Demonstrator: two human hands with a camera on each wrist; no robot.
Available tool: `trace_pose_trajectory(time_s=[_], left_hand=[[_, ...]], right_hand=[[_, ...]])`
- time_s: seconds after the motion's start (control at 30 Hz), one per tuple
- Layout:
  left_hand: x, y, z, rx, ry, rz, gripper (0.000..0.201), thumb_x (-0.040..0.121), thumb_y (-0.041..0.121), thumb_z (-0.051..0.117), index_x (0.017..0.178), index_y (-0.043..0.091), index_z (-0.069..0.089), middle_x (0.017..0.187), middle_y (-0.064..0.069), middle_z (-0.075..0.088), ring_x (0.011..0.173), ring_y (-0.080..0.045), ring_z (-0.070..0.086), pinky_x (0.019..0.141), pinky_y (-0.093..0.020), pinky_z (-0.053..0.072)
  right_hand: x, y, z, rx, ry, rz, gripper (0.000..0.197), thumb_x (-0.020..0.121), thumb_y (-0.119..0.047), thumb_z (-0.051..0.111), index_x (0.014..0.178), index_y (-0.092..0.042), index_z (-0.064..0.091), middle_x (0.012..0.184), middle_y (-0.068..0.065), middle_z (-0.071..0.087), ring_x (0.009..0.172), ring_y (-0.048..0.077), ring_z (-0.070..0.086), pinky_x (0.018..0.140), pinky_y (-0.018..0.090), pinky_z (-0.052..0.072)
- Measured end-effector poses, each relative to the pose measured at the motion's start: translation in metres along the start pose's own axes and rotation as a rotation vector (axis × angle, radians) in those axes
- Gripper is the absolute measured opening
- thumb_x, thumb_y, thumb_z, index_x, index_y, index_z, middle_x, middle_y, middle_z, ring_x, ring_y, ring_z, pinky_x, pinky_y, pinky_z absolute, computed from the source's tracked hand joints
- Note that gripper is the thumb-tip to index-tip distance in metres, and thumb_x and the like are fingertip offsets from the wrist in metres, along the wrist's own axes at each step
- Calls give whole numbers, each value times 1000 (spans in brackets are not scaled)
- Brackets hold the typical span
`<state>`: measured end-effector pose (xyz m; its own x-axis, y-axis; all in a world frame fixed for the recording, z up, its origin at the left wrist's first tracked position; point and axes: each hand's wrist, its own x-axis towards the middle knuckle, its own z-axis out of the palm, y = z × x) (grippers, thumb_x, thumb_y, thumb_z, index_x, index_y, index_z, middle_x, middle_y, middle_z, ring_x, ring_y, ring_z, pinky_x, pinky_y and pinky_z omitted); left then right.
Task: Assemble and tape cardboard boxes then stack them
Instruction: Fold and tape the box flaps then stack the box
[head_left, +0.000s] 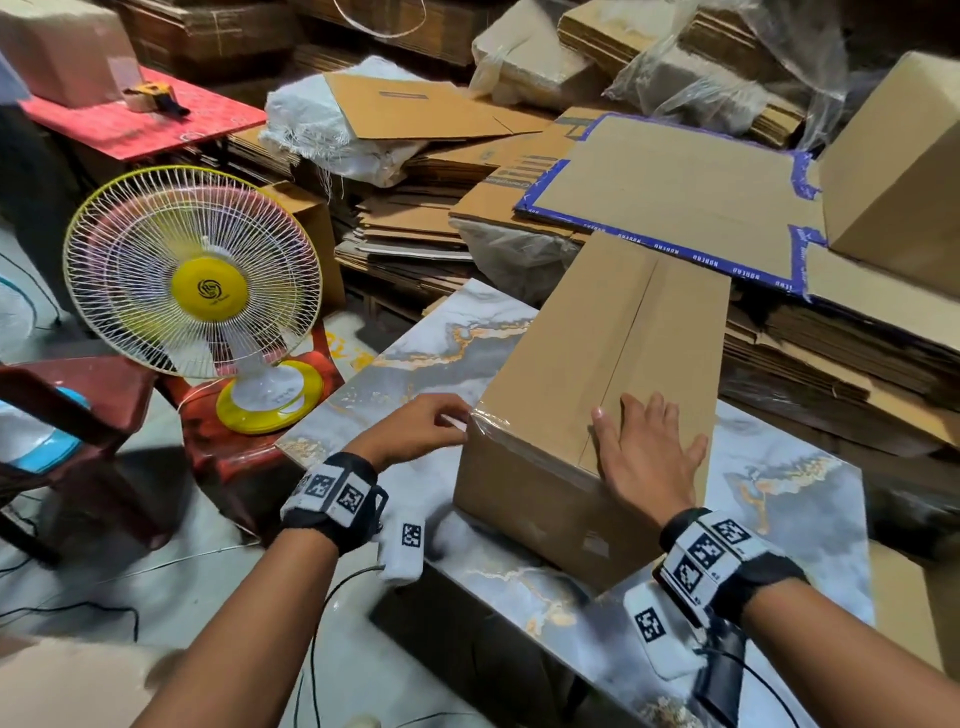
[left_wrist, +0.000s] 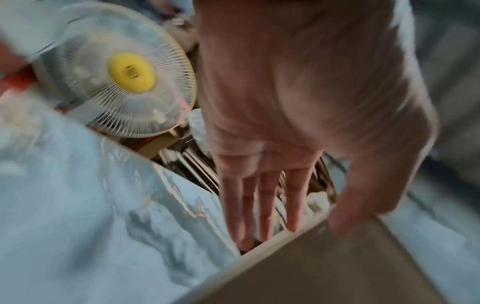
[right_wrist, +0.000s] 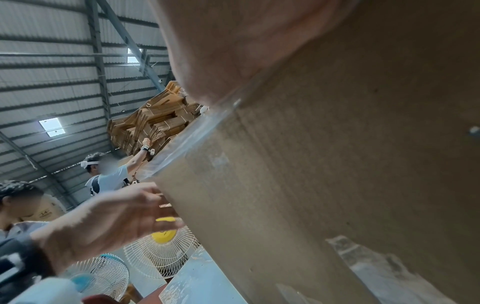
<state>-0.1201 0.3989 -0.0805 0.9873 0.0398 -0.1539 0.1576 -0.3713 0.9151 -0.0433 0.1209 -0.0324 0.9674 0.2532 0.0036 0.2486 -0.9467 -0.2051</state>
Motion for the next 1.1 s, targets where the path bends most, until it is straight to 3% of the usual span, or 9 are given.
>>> trace_pose_trajectory(time_s=[0.07,0.13,0.27,0.37,0.5,0.63,0.73,0.9,1.1], left_hand=[[-9,7,-1,-395,97,75,39,77,28,60,114,21,69,125,-9,69,118,-18,64,105,-38,49],[-11,18,4,-585,150,109,41,86,32,57,124,20,68,134,-6,66,130,-17,58,110,-35,43],[-9,31,34,-472,140,95,51,93,43,63,139,21,61,141,12,60,131,1,52,113,-30,40],[-8,21,46,-576,194,109,58,85,26,73,141,22,59,145,6,58,133,-9,54,115,-33,41],[-4,11,48,-625,208,123,63,83,-2,74,140,21,58,135,2,65,101,-5,63,101,-21,48],[-1,8,39,-530,211,142,66,79,-9,77,139,12,59,137,-2,63,128,-4,55,102,-13,43],[2,8,29,-402,179,184,67,75,-4,82,135,15,61,131,6,66,129,-4,55,109,-23,44],[1,17,17,35,237,255,64,72,18,89,132,18,67,141,2,60,131,-6,55,113,-35,44],[4,43,1,586,139,395,79,74,46,84,144,22,56,165,0,28,152,-19,24,117,-38,31]], right_hand=[[1,1,2,-2,6,-5,66,101,-62,14,147,-20,37,160,16,27,151,32,17,115,70,12],[3,2,4,-3,14,-8,66,100,-63,13,144,-20,39,157,16,31,148,33,21,114,71,14],[4,5,6,-2,22,-13,67,100,-64,11,142,-20,40,153,16,35,146,33,25,113,71,16],[4,5,7,-6,30,-19,68,99,-64,9,141,-21,40,153,16,35,146,33,25,113,71,17],[3,4,5,2,29,-22,71,98,-65,5,142,-21,40,155,16,34,147,33,23,113,71,16],[2,3,5,3,20,-14,70,100,-64,7,145,-21,39,161,16,27,151,32,17,115,70,12],[2,2,5,-13,11,-12,73,99,-65,6,145,-20,39,161,16,27,151,32,17,115,71,12],[2,0,1,-39,-42,-4,75,98,-66,6,148,-19,36,163,18,21,152,34,12,115,72,9],[0,3,-9,-31,-163,-22,81,97,-70,7,157,-18,22,168,18,4,155,34,-2,116,70,1]])
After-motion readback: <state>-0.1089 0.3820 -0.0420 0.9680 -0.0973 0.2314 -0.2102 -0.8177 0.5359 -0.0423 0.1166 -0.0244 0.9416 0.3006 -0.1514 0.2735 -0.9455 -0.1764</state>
